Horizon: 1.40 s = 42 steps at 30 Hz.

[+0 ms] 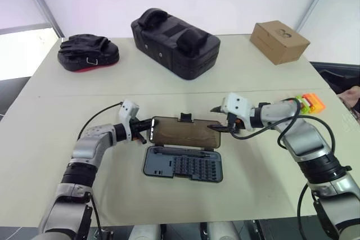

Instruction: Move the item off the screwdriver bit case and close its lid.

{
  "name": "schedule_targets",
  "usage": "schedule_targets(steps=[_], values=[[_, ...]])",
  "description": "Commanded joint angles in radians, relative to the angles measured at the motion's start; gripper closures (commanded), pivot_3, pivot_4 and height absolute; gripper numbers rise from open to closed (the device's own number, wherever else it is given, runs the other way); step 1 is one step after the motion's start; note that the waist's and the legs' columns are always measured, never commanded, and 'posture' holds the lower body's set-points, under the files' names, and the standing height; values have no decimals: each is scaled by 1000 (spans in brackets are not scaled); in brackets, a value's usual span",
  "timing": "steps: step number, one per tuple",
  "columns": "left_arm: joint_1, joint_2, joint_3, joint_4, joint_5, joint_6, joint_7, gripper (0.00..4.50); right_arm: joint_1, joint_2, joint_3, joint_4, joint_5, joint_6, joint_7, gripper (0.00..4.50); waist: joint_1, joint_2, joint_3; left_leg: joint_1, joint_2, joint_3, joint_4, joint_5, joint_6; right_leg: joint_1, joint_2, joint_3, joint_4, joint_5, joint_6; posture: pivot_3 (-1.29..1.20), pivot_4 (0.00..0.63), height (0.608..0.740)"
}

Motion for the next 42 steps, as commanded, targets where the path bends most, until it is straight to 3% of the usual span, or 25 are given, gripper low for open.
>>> schedule_targets(steps=[1, 12, 15, 20, 26, 30, 35, 42], values=[[6, -16, -11, 9, -3, 3, -33, 4500, -14, -3, -45, -65, 14, 11, -20, 32, 0, 0, 0, 0, 0, 0, 0, 0, 0, 0, 0, 0, 0, 0, 0, 0, 150, 740], [25, 14, 35, -147, -143, 153, -161, 4500, -21, -65, -197, -98, 98, 132, -44, 32, -6, -1, 2, -1, 1, 0, 0, 0, 0, -1, 0, 0, -1, 0, 0, 0, 150, 740], [32, 36, 43, -185, -165, 177, -178, 4500, -23, -90, -256, -122, 170, 194, -26, 32, -6, -1, 2, -1, 1, 0, 0, 0, 0, -1, 0, 0, -1, 0, 0, 0, 150, 740], [43, 68, 44, -224, -177, 193, -193, 4500, 15, -136, -409, -282, 439, 421, 45, 32, -6, -1, 3, -2, 2, -1, -1, 0, 0, -2, 0, 0, -1, 0, 0, 0, 150, 740], [35, 46, 28, -259, -189, 200, -190, 4500, 78, -166, -447, -349, 515, 480, 0, 32, -5, -1, 3, -2, 2, -1, -1, 0, 0, -1, -1, 0, -1, 0, 0, 0, 150, 740], [34, 43, -11, -312, -193, 224, -216, 4500, 92, -189, -480, -305, 530, 474, -11, 32, -4, -1, 3, -2, 2, -1, -1, 0, 0, -1, -1, 0, -1, 0, 0, 0, 150, 740], [37, 107, -92, -397, -182, 243, -302, 4500, 68, -231, -560, -264, 597, 515, -16, 32, -5, -1, 3, -2, 2, 0, -1, 0, 1, -1, -1, 0, -2, 0, 0, 0, 150, 740], [35, 236, -242, -528, -125, 193, -448, 4500, 160, -336, -592, -442, 785, 638, 52, 32, -6, 0, 4, -2, 3, -1, -2, -1, 1, -2, 1, 0, -2, -2, -4, 0, 150, 740]])
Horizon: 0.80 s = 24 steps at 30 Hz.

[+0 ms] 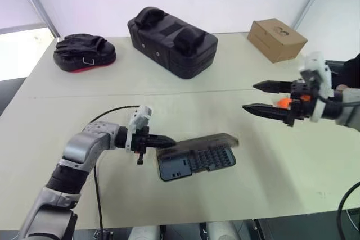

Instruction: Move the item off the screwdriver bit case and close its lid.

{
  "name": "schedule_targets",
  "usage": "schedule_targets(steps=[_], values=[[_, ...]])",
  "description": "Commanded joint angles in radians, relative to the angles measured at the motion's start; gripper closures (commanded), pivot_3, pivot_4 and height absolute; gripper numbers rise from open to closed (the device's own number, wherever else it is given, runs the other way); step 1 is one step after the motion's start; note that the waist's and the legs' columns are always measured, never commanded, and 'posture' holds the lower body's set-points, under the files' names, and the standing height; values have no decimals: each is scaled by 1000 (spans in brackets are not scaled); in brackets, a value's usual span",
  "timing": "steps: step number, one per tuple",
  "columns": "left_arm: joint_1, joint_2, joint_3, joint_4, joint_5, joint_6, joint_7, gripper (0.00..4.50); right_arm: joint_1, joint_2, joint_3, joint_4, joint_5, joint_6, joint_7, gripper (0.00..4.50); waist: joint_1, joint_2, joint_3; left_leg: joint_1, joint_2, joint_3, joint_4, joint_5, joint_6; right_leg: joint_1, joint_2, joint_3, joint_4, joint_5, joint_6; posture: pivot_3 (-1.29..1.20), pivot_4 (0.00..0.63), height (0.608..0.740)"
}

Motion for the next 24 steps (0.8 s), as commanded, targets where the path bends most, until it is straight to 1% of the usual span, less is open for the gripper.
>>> schedule_targets(steps=[1, 5, 7, 9, 10, 12, 13, 15, 17, 19, 21, 24], values=[[-21, 28, -41, -70, 23, -41, -49, 4500, 60, -43, -7, -117, 77, 10, 43, 32, 0, 0, 0, 0, 0, 0, 0, 0, 0, 0, 0, 0, 0, 0, 0, 0, 150, 740], [-133, -29, 17, 9, 16, -46, 17, 4500, 92, -38, 63, -168, 66, -31, 33, 32, 7, -2, 1, -1, 0, 0, 2, 0, 0, 0, 0, 0, 0, 0, 0, 0, 150, 740], [-172, -40, 39, 54, 21, -56, 35, 4500, 101, -32, 94, -177, 45, -48, 18, 539, 3, -2, 1, -1, -1, 1, 2, 0, 0, 1, 0, 0, 0, 0, 0, 0, 150, 740], [-230, -63, 68, 156, 44, -101, 69, 4500, 112, -34, 129, -192, 21, -80, 18, 1350, 0, -2, 1, -1, -1, 1, 2, 0, 0, 0, 0, 0, 0, 1, 3, 0, 150, 740], [-250, -72, 74, 198, 58, -126, 81, 4500, 116, -37, 142, -195, 12, -95, 20, 1927, 0, -2, 1, 0, -1, 1, 2, 0, 0, 0, 0, 0, 0, 2, 4, 0, 150, 740], [-290, -88, 70, 291, 93, -176, 87, 4500, 126, -51, 156, -209, 15, -115, 45, 2902, 0, -2, 2, -1, -1, 1, 2, 0, 0, 0, 1, 0, 0, 2, 4, 0, 150, 740], [-317, -97, 54, 357, 121, -216, 73, 4500, 135, -61, 168, -228, 22, -122, 64, 3517, 1, -2, 2, 0, -1, 1, 2, 0, 0, 0, 1, 0, 1, 2, 4, 0, 150, 740], [-373, -122, 15, 491, 180, -293, 39, 4500, 167, -89, 206, -278, 11, -151, 105, 4432, 2, -2, 2, -1, -1, 1, 2, 0, 0, 0, 1, 0, 0, 2, 4, 0, 150, 740], [-429, -162, -31, 636, 254, -392, 15, 4500, 218, -123, 258, -321, -46, -206, 134, 4432, 8, -3, 2, -1, -2, 0, 2, 0, 0, 0, 1, -1, 0, 2, 4, 0, 150, 740], [-477, -207, -75, 766, 323, -485, -10, 4500, 263, -136, 298, -344, -102, -255, 128, 4432, 20, -3, 2, -1, -3, 1, 2, 0, 1, 0, 1, -1, -1, 1, 5, 0, 150, 740], [-519, -264, -93, 879, 366, -550, -16, 4500, 298, -134, 321, -368, -132, -285, 115, 4432, 23, -4, 3, -2, -5, 2, 2, 0, 1, 0, 1, 0, -2, 1, 5, 0, 150, 740], [-551, -341, -128, 995, 431, -644, -14, 4500, 321, -104, 365, -412, -160, -299, 67, 4432, 24, -6, 3, -3, -4, 1, 3, -1, 1, -1, 0, 0, -2, 1, 5, 0, 150, 740]])
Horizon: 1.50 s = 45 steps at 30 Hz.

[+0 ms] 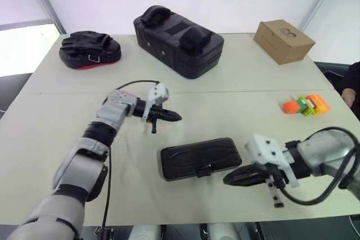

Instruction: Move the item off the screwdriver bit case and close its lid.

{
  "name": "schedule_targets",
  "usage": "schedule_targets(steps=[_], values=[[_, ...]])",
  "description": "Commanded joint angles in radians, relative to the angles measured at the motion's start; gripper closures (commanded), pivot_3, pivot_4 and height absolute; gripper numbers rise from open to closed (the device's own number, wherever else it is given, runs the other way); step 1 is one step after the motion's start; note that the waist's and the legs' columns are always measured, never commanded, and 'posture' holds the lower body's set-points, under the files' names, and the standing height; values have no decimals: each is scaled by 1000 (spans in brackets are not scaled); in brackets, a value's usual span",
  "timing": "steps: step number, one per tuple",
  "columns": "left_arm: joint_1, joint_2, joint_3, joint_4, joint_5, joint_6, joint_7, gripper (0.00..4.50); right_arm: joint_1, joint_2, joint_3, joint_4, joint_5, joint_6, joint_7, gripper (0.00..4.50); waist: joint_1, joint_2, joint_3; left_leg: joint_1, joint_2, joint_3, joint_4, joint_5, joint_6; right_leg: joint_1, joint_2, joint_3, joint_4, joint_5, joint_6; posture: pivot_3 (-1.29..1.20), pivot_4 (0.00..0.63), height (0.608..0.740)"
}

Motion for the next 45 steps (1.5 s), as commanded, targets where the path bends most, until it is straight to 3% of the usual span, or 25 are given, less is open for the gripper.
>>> schedule_targets(steps=[1, 7, 12, 19, 26, 31, 45], values=[[-46, -72, -36, 107, 87, -140, 1, 4500, 5, 33, 56, -74, -52, -35, -67, 4432, 0, -1, 0, 0, 0, 0, 0, 0, 0, 0, 0, 0, 0, 0, 0, 0, 150, 740], [-54, -150, -26, 195, 128, -175, -6, 4500, -48, 153, 260, -50, -270, -81, -239, 4432, 0, -2, 1, 0, 1, -1, 0, 0, 0, -1, 0, 0, 1, 0, 0, 0, 150, 740], [-59, -182, -23, 216, 155, -162, -18, 4500, -72, 181, 399, 28, -482, -192, -279, 4432, 2, -2, 0, -1, 0, -1, 1, 0, 0, -1, 0, 0, 1, 0, 0, 0, 150, 740], [-45, -226, -43, 172, 172, -159, -83, 4500, -86, 186, 489, 82, -654, -272, -280, 4432, 0, -3, 0, 0, -1, -2, 1, 0, 0, 1, 0, -1, 1, 0, 0, 0, 150, 740], [14, -234, -81, 43, 177, -104, -175, 4500, -97, 214, 496, 121, -751, -258, -289, 4432, -4, -3, 0, 1, 0, -1, 1, 0, 0, 1, 1, -1, 2, 0, 0, 0, 150, 740], [53, -236, -110, -29, 185, -61, -197, 4500, -98, 246, 529, 71, -812, -136, -314, 4432, -4, -3, 0, 3, 1, -2, 1, 0, 0, 1, 2, -1, 3, 0, 0, 0, 150, 740], [99, -201, -131, -95, 215, 51, -236, 4500, -252, 459, 548, -63, -857, 534, -511, 4432, -28, -4, -3, 5, 3, -4, 1, 0, 0, 2, 4, -1, 5, 0, -1, 0, 150, 740]])
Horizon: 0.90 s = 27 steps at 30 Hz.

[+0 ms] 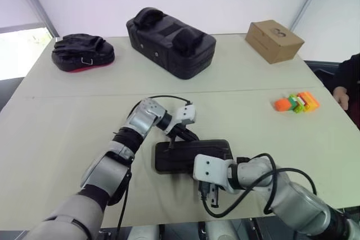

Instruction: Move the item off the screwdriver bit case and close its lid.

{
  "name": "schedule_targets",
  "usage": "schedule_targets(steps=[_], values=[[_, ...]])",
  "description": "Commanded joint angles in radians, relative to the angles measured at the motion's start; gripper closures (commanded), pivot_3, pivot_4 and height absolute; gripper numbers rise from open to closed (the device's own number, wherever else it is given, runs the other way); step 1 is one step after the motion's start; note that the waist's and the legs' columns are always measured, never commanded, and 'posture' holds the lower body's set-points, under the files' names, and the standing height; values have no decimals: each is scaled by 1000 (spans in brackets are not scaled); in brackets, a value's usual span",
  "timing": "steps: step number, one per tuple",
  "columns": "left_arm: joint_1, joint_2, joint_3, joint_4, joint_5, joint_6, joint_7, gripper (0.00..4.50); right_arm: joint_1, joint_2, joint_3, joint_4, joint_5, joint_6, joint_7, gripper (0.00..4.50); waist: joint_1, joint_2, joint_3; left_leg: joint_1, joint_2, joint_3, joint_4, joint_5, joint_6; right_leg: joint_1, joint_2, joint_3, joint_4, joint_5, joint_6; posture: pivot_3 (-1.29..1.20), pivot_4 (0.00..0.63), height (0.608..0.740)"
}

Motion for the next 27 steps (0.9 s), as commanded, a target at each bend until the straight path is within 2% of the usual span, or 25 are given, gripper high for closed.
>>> schedule_targets(steps=[1, 8, 11, 12, 15, 18, 20, 22, 24, 27], values=[[64, -30, -87, -17, -10, 25, -125, 4500, -93, 5, -70, 6, -92, 160, -173, 4432, 1, 0, 0, 0, 0, 0, 0, 0, 0, 0, 0, 0, 0, 0, 0, 0, 150, 740], [76, -31, -80, -18, -9, 13, -108, 4500, -142, 18, -38, 11, -76, 281, -265, 4432, 2, 0, 0, 0, -1, -1, 0, 0, 0, 0, -2, 0, 0, 0, 0, 0, 150, 740], [62, -43, -60, 26, 3, -33, -49, 4500, -120, 19, -71, -58, 17, 321, -205, 4432, 3, 1, -1, 0, -1, -1, 0, 0, 0, 0, -2, 0, 0, 0, 0, 0, 150, 740], [46, -46, -48, 58, 14, -65, -8, 4500, -87, -6, -106, -110, 72, 330, -146, 4432, 6, 2, -1, 0, -1, -1, 0, 0, 0, 0, -2, 0, 0, 0, 0, 0, 150, 740], [4, -52, 6, 136, 17, -144, 100, 4500, 18, -64, -284, -189, 237, 323, 8, 4432, 32, 3, -2, -2, -3, -2, 0, 0, 0, 1, -5, -1, -2, 0, 0, 0, 150, 740], [-33, -33, 88, 180, -10, -206, 210, 4500, 189, -201, -634, -191, 484, 204, 224, 4432, 41, 3, -2, -2, -4, -2, 1, -1, 2, 5, -6, -1, -6, 0, 0, 0, 150, 740], [-40, -9, 150, 173, -43, -230, 271, 4500, 278, -233, -851, -191, 616, 190, 318, 4432, 40, 2, -2, -2, -4, -2, 1, -1, 2, 5, -6, -1, -6, 0, 1, 0, 150, 740], [-32, 15, 205, 136, -84, -217, 308, 4500, 334, -248, -995, -191, 696, 149, 376, 4432, 28, 1, -1, -1, -2, -2, 1, -1, 3, 4, -4, -1, -5, 0, 1, 0, 150, 740], [24, 56, 285, -9, -160, -124, 339, 4500, 283, -236, -1061, -87, 710, 76, 376, 4432, 19, 1, -1, -1, -1, -2, 0, -1, 3, 3, -2, -2, -3, 0, 1, 0, 150, 740], [177, 135, 378, -336, -256, 74, 399, 4500, 177, -210, -1057, 107, 688, -27, 304, 4432, -2, 1, -1, 0, 2, -2, 0, -1, 2, 2, -1, -1, -1, 0, 1, 0, 150, 740]])
